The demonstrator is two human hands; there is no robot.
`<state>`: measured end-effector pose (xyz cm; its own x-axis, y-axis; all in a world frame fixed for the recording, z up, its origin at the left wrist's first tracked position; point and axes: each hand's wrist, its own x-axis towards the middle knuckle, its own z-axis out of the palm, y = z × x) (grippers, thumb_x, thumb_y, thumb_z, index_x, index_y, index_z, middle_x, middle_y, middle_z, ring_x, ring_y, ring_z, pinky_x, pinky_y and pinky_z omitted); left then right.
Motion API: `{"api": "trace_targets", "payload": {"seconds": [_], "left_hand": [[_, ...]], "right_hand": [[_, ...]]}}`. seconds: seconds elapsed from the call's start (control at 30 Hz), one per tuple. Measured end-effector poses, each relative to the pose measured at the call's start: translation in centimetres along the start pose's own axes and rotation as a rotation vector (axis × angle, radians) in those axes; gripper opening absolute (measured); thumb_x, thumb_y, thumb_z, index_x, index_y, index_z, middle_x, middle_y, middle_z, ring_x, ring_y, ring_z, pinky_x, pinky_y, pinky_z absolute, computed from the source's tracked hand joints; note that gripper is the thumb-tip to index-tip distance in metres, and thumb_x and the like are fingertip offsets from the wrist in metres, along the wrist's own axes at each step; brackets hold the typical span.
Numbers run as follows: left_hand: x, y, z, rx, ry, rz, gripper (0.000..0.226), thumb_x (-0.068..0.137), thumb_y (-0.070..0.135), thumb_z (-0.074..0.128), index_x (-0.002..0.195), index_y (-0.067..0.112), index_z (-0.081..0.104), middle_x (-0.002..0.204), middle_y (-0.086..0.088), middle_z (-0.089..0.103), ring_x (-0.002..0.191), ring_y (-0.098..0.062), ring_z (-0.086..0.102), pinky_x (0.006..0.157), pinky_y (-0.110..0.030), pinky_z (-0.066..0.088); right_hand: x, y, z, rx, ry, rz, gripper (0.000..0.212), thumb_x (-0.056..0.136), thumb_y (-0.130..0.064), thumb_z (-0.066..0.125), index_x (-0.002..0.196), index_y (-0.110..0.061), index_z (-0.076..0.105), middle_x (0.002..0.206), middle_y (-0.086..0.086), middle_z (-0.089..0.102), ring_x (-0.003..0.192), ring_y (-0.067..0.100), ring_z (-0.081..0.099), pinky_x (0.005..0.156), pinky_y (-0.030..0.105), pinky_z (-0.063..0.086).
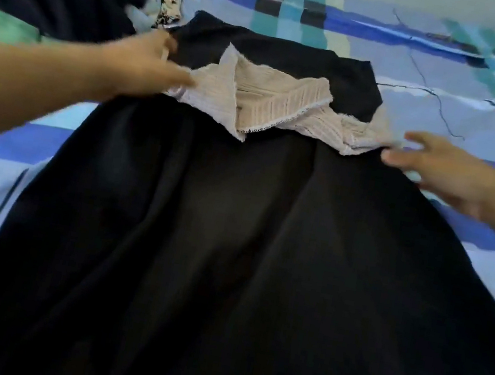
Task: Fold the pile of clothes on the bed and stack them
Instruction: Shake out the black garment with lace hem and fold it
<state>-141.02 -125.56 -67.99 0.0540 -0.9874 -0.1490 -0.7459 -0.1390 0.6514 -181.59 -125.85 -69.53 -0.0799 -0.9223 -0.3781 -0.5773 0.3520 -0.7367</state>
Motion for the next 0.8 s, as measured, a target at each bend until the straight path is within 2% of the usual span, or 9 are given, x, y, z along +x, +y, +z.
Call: {"api": "trace_targets", "payload": {"seconds": [0.13, 0.2, 0.27, 0.4, 0.5, 0.57, 0.63, 0.7, 0.8], "left_hand": [[-6.5, -6.0, 1.6, 0.14, -0.016, -0.102, 0.124, 0.04, 0.094, 0.066, 0.138, 0.023, 0.043, 0.133, -0.009, 0.057, 0.122, -0.032, 0.057, 0.104, -0.051, 0.047], [-10.2, -5.8, 1.4, 0.167, -0.048, -0.157, 0.115, 0.048, 0.083, 0.074, 0.137, 0.018, 0.042, 0.129, -0.01, 0.059, 0.119, -0.032, 0.058, 0.101, -0.05, 0.048], [-12.9, -4.7, 0.5, 0.154, -0.113, -0.218, 0.101, 0.046, 0.079, 0.077, 0.123, 0.018, 0.055, 0.115, -0.003, 0.066, 0.106, -0.025, 0.063, 0.094, -0.043, 0.05], [-17.7, -3.7, -0.1, 0.159, -0.241, -0.273, 0.077, 0.047, 0.078, 0.08, 0.099, 0.022, 0.07, 0.103, 0.002, 0.068, 0.093, -0.015, 0.063, 0.085, -0.033, 0.048], [-20.1, -3.9, -0.6, 0.143, -0.187, -0.246, 0.091, 0.034, 0.089, 0.074, 0.102, 0.029, 0.059, 0.097, 0.01, 0.061, 0.087, -0.006, 0.058, 0.084, -0.033, 0.042], [-21.2, -4.5, -0.9, 0.101, -0.236, -0.297, 0.109, 0.022, 0.089, 0.075, 0.11, 0.027, 0.058, 0.101, 0.008, 0.062, 0.089, -0.008, 0.061, 0.083, -0.032, 0.045], [-22.1, -5.4, -1.0, 0.021, -0.301, -0.309, 0.117, 0.016, 0.084, 0.081, 0.116, 0.028, 0.058, 0.108, 0.003, 0.067, 0.095, -0.013, 0.068, 0.083, -0.029, 0.05], [-23.0, -6.1, -0.9, -0.06, -0.369, -0.245, 0.107, 0.025, 0.071, 0.089, 0.12, 0.036, 0.052, 0.115, 0.007, 0.068, 0.102, -0.009, 0.068, 0.084, -0.024, 0.051], [-23.7, -5.5, 0.1, -0.189, -0.398, -0.144, 0.075, 0.044, 0.048, 0.097, 0.106, 0.04, 0.055, 0.093, 0.02, 0.074, 0.088, 0.005, 0.069, 0.07, -0.011, 0.052]], "right_hand": [[-8.9, 4.3, -0.2, -0.116, 0.011, 0.069, 0.09, 0.076, -0.049, 0.076, 0.153, -0.031, 0.031, 0.126, -0.001, 0.059, 0.114, 0.025, 0.059, 0.106, 0.041, 0.04], [-12.3, 5.1, -0.3, -0.18, 0.028, 0.095, 0.101, 0.071, -0.055, 0.075, 0.155, -0.03, 0.025, 0.132, 0.005, 0.057, 0.109, 0.026, 0.059, 0.097, 0.042, 0.042], [-14.8, 5.8, -0.4, -0.209, 0.06, 0.106, 0.102, 0.072, -0.055, 0.076, 0.156, -0.027, 0.026, 0.14, 0.011, 0.055, 0.106, 0.026, 0.058, 0.095, 0.04, 0.043], [-17.9, 6.9, -1.4, 0.011, -0.125, 0.125, 0.086, 0.049, -0.049, 0.094, 0.125, -0.02, 0.066, 0.11, 0.009, 0.076, 0.093, 0.029, 0.075, 0.092, 0.04, 0.053], [-19.6, 7.8, -2.0, 0.155, -0.271, 0.137, 0.053, 0.068, -0.03, 0.089, 0.111, -0.005, 0.072, 0.107, 0.019, 0.075, 0.096, 0.035, 0.074, 0.098, 0.045, 0.051], [-20.1, 8.4, -2.4, 0.201, -0.317, 0.1, 0.044, 0.072, -0.021, 0.085, 0.11, -0.002, 0.073, 0.111, 0.02, 0.073, 0.103, 0.035, 0.072, 0.102, 0.046, 0.05], [-20.6, 8.8, -2.7, 0.214, -0.345, 0.032, 0.045, 0.066, -0.014, 0.088, 0.108, -0.006, 0.074, 0.115, 0.016, 0.073, 0.106, 0.03, 0.071, 0.094, 0.036, 0.057], [-21.1, 8.8, -2.6, 0.204, -0.386, -0.039, 0.049, 0.07, -0.002, 0.08, 0.116, -0.011, 0.069, 0.119, 0.008, 0.073, 0.11, 0.022, 0.07, 0.085, 0.024, 0.059], [-21.4, 8.6, -2.1, 0.114, -0.464, -0.059, 0.061, 0.072, 0.01, 0.071, 0.125, -0.018, 0.061, 0.121, 0.0, 0.072, 0.112, 0.015, 0.068, 0.076, 0.02, 0.058]]}}
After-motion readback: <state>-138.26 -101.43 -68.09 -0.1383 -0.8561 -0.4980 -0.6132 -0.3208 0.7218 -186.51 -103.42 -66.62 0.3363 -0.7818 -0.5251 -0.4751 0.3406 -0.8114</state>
